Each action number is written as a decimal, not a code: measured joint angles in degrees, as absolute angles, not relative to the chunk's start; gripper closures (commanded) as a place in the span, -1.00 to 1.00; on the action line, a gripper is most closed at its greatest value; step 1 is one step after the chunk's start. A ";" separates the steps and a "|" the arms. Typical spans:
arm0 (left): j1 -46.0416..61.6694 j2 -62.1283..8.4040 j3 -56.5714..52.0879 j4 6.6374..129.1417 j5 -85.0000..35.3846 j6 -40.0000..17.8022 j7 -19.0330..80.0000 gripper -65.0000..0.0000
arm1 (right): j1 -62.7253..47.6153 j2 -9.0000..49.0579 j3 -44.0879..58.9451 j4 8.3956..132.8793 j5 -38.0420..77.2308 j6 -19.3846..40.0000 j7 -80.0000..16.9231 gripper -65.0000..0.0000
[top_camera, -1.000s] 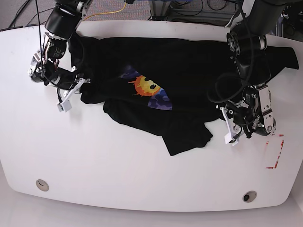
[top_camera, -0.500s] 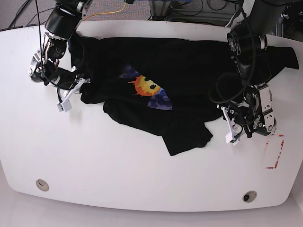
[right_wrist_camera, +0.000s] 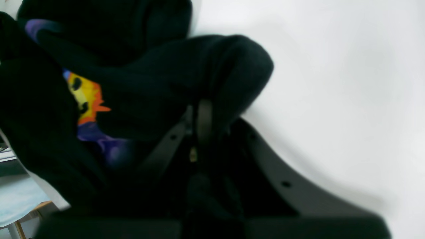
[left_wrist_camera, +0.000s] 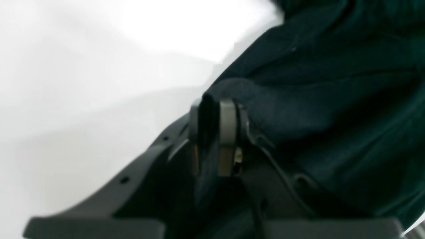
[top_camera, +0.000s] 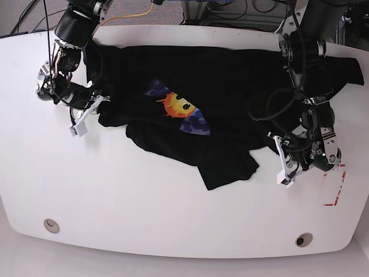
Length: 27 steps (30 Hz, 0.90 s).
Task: Layout the t-shirt on the table in an organized manner, then fold the t-shirt properly
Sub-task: 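Hold the hem with the left gripper and adjust its grip, then lift the shirt with both grippers and pull it toward the robot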
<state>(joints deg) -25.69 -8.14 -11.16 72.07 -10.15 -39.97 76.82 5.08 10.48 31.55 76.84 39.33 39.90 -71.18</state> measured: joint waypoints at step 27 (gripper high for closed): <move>-24.91 -10.15 -10.85 87.70 -10.31 -39.92 80.62 1.00 | 5.06 10.48 31.55 76.84 39.24 39.88 -71.18 1.00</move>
